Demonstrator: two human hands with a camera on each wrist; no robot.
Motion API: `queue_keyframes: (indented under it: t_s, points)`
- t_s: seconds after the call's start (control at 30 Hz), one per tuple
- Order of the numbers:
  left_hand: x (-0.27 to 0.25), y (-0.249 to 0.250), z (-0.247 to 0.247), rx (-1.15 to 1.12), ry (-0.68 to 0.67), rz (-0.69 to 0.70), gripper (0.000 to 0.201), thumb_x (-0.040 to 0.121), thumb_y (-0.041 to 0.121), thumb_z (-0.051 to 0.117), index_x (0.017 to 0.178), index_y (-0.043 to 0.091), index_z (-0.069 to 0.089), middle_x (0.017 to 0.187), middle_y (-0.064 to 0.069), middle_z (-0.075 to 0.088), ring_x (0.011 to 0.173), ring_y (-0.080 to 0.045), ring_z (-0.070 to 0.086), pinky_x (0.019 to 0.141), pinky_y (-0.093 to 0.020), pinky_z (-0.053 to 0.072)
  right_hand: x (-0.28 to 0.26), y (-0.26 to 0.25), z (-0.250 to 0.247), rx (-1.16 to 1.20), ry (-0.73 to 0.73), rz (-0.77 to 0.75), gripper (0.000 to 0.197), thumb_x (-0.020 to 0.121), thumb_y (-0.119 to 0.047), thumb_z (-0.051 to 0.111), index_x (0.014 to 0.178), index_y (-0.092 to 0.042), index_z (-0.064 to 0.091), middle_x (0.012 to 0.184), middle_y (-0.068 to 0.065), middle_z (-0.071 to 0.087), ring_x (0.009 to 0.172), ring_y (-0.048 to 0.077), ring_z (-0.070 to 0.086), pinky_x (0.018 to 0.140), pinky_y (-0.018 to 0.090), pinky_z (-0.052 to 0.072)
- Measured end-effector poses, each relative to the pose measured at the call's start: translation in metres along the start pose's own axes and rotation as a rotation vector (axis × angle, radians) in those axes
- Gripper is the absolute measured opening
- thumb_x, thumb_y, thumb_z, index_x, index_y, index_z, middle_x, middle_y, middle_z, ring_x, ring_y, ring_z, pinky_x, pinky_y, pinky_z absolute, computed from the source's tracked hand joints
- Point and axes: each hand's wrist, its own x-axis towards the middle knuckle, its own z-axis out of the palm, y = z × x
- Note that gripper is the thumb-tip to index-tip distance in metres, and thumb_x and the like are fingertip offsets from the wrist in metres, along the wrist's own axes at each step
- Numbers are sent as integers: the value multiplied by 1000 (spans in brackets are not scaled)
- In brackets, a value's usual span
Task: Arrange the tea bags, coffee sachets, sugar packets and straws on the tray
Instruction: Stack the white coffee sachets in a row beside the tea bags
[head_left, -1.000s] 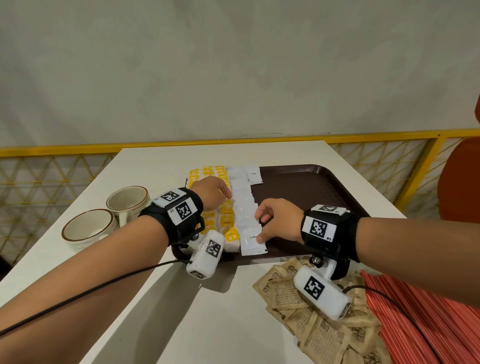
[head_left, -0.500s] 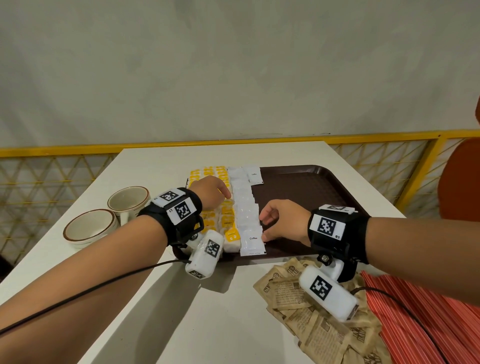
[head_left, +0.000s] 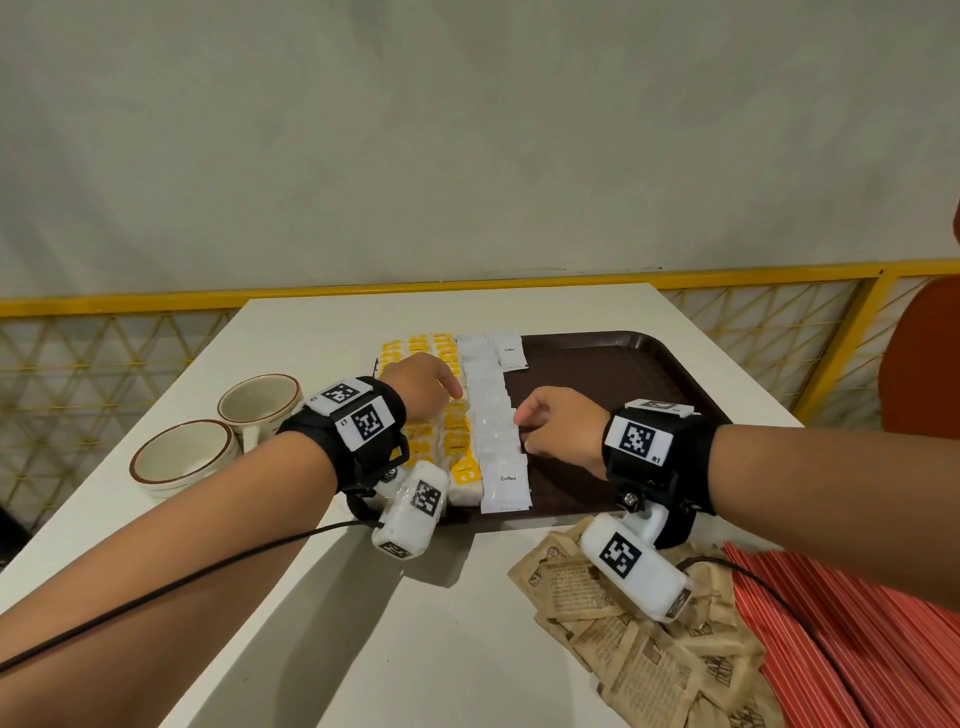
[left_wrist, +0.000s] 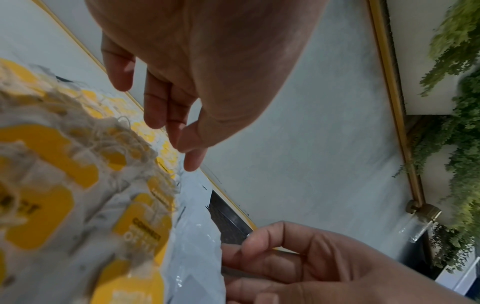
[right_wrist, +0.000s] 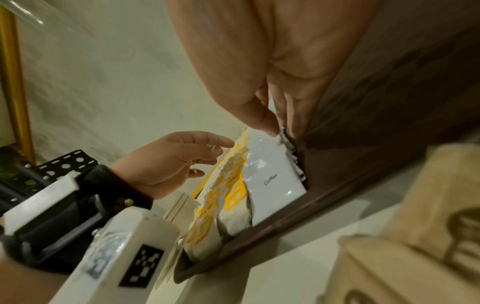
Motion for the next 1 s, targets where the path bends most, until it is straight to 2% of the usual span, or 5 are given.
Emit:
queue_keyframes:
  t_s: [0.33, 0.5, 0.6, 0.77, 1.0]
  points:
    - [-5, 2, 0, -44, 19, -23, 42, 90, 3, 37, 83, 33, 65, 136, -7, 51, 123, -29, 45, 96, -38, 46, 2, 3, 3, 144, -17, 72, 29, 80, 11, 59, 84, -17, 58, 118, 18, 61, 107, 31, 62, 92, 47, 53]
    - [-6, -9, -5, -139, 167, -69, 31, 96, 17, 43, 120, 22, 61, 137, -7, 50, 124, -31, 46, 103, -38, 39, 7, -1, 3, 263, -12, 132, 39, 86, 10, 48, 120, -8, 53, 126, 17, 54, 113, 32, 58, 97, 43, 50]
    - [-6, -19, -6, -309, 188, -141, 43, 100, 35, 39, 135, 11, 49, 142, -14, 44, 125, -35, 46, 106, -42, 37, 18, -7, 5, 328, -24, 183, 53, 90, 5, 44, 140, -10, 40, 117, 17, 51, 100, 28, 54, 104, 46, 44]
    - [-4, -30, -5, -278, 94, -252, 70, 99, 55, 13, 147, 7, 30, 151, -16, 31, 139, -32, 29, 114, -44, 22, 26, -14, 15, 297, -23, 187, 56, 89, 9, 42, 144, -4, 34, 124, 18, 49, 111, 31, 49, 108, 43, 38]
    - [-9, -33, -11, -287, 83, -304, 69, 99, 54, 14, 149, 8, 26, 152, -19, 29, 138, -34, 29, 114, -45, 21, 41, -11, 10, 216, -13, 153, 54, 90, 9, 41, 144, 0, 34, 137, 26, 45, 120, 34, 49, 109, 44, 38]
